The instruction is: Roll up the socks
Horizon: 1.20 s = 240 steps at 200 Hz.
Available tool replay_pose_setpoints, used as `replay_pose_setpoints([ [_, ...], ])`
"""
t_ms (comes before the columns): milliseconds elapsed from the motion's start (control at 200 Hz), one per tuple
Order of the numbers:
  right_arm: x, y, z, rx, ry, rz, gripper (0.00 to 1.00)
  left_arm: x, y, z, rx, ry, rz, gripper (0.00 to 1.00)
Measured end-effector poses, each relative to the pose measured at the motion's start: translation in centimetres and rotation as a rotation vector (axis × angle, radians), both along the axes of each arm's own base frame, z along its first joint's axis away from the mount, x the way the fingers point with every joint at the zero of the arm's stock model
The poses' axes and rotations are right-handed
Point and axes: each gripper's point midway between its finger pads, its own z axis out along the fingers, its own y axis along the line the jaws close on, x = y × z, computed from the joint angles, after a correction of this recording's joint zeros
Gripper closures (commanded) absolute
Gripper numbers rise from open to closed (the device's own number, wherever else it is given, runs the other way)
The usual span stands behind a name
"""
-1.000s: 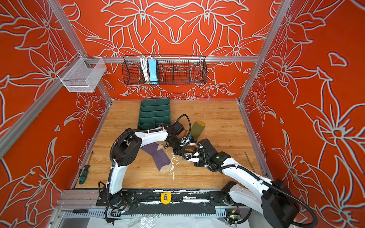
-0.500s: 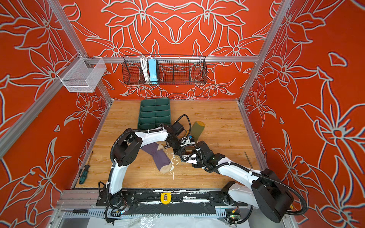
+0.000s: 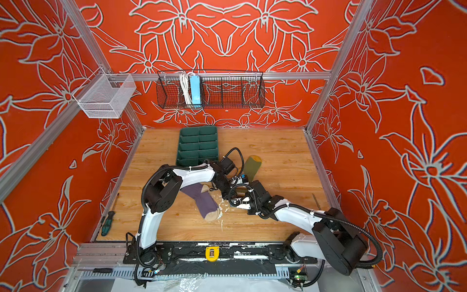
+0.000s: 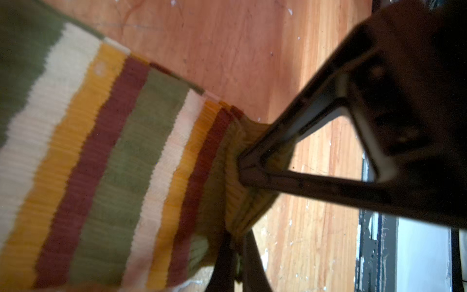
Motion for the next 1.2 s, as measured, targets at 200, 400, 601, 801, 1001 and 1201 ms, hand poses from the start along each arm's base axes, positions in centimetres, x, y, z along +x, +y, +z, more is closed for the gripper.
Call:
replay_pose_setpoints([
  [200, -1.1, 0.1, 0.5, 0.015, 0.011, 0.032, 1.0, 0.6, 0.2, 0.7, -0.009, -0.051, 0.054, 0.45],
  [400, -2.5, 0.3, 0.0, 0.043, 0.093, 0.03, 1.0, 2.7, 3.0, 3.8, -0.048, -0.214, 0.216, 0.16],
  [601, -4.0, 0.7, -0.5, 0.079, 0.198, 0.013, 1.0, 6.0, 7.1, 10.3, -0.135, -0.538, 0.447, 0.16],
  [801, -4.2, 1.4, 0.0, 0.095, 0.339, -0.039, 1.0, 6.5, 11.7, 19.0, -0.247, -0.912, 0.611, 0.17],
  [1001, -3.3, 2.2, 0.8, 0.089, 0.492, -0.133, 1.0, 2.5, 14.6, 26.2, -0.356, -1.234, 0.523, 0.21],
  [1201, -3.9, 2.0, -0.6, 0.055, 0.635, -0.204, 1.0, -1.2, 11.8, 25.9, -0.323, -1.421, 0.225, 0.21],
])
